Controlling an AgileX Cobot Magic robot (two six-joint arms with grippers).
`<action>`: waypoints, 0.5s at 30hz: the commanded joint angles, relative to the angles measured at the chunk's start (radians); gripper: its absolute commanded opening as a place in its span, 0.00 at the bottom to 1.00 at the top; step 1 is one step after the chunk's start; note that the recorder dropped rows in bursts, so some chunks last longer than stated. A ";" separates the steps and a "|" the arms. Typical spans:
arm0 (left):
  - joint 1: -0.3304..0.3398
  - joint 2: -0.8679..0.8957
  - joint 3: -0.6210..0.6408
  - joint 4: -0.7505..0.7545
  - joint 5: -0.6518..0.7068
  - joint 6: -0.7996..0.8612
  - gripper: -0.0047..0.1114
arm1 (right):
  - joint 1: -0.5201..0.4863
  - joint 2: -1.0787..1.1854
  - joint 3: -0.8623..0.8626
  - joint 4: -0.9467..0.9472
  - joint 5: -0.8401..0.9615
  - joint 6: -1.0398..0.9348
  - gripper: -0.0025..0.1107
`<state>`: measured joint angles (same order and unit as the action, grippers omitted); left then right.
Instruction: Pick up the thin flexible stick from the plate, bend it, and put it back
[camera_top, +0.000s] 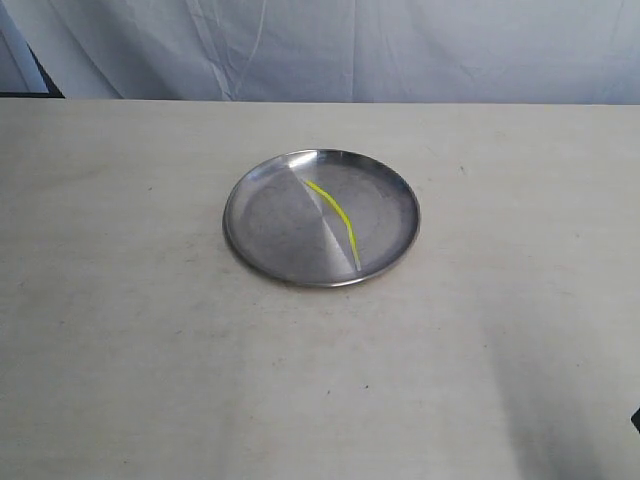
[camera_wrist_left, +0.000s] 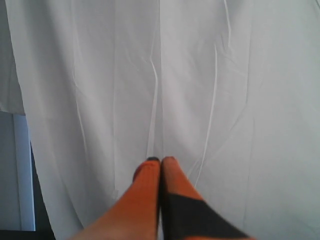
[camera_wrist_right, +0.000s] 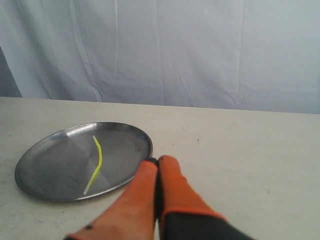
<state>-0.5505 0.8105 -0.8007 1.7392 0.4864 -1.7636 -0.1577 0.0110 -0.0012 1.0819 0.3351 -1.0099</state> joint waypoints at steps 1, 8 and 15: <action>-0.010 -0.003 0.002 0.000 0.007 -0.002 0.04 | 0.003 -0.006 0.001 -0.001 0.000 -0.001 0.02; -0.010 -0.003 0.002 0.000 0.007 -0.002 0.04 | 0.003 -0.006 0.001 -0.001 0.000 -0.001 0.02; -0.010 -0.009 0.002 -0.030 -0.021 0.037 0.04 | 0.003 -0.006 0.001 -0.001 0.000 -0.001 0.02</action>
<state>-0.5505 0.8105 -0.8007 1.7369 0.4864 -1.7372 -0.1577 0.0091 -0.0012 1.0819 0.3351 -1.0099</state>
